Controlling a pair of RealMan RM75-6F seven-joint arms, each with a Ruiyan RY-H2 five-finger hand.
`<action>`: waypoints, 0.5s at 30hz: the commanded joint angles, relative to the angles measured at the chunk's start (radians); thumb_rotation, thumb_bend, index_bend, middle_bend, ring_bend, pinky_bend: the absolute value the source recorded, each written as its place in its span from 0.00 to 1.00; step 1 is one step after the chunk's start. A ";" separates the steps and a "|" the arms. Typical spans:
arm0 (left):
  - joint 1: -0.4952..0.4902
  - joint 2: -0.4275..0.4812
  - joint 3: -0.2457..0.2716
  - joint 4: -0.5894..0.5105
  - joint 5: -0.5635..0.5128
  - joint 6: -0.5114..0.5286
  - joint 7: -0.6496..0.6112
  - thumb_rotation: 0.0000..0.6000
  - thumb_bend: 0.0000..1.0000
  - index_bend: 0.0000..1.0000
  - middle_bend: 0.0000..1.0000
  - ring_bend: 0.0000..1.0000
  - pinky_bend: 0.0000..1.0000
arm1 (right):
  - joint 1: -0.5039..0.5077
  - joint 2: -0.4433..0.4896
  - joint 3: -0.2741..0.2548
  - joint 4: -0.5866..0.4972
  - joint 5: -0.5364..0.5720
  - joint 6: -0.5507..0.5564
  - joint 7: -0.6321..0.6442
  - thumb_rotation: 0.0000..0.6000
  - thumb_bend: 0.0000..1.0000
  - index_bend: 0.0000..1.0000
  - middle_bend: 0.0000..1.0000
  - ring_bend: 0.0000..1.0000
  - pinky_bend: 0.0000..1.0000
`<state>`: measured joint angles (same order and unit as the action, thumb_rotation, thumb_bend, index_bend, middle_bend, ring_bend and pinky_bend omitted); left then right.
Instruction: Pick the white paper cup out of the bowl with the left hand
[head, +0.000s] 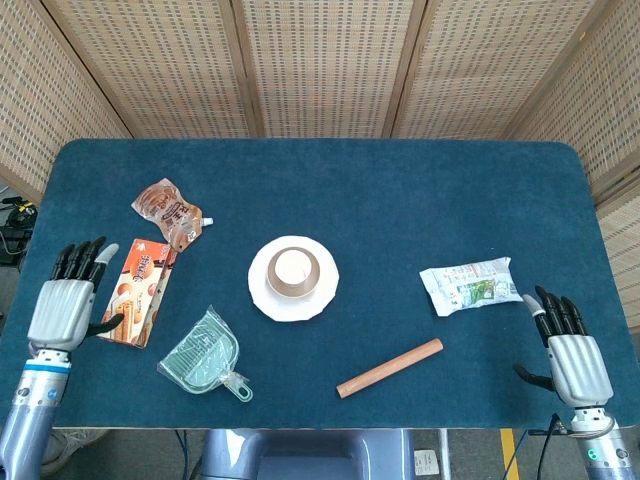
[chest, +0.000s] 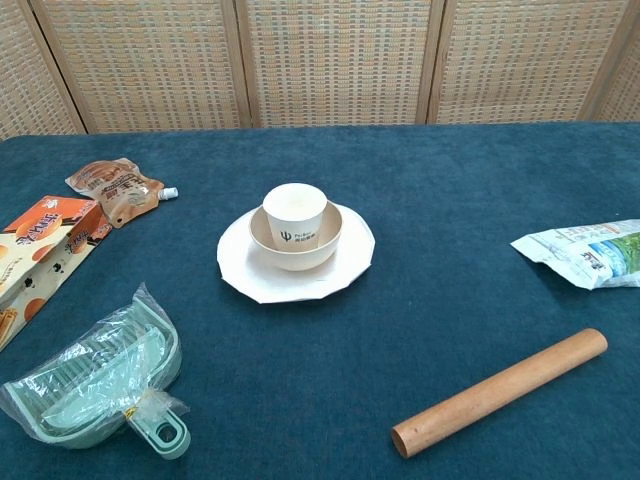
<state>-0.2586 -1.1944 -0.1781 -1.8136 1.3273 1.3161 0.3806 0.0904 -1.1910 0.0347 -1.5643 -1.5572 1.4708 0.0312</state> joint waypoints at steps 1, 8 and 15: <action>-0.117 -0.009 -0.072 -0.028 -0.114 -0.138 0.062 1.00 0.17 0.14 0.00 0.00 0.00 | 0.004 0.003 0.004 0.004 0.015 -0.013 0.013 1.00 0.13 0.00 0.00 0.00 0.00; -0.322 -0.082 -0.141 0.009 -0.338 -0.311 0.201 1.00 0.17 0.22 0.00 0.00 0.00 | 0.010 0.007 0.018 0.023 0.042 -0.029 0.055 1.00 0.13 0.00 0.00 0.00 0.00; -0.518 -0.192 -0.167 0.087 -0.532 -0.372 0.339 1.00 0.17 0.19 0.00 0.00 0.00 | 0.021 0.005 0.037 0.065 0.086 -0.062 0.110 1.00 0.13 0.00 0.00 0.00 0.00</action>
<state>-0.7074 -1.3342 -0.3270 -1.7679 0.8605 0.9756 0.6619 0.1086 -1.1857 0.0674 -1.5058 -1.4772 1.4156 0.1336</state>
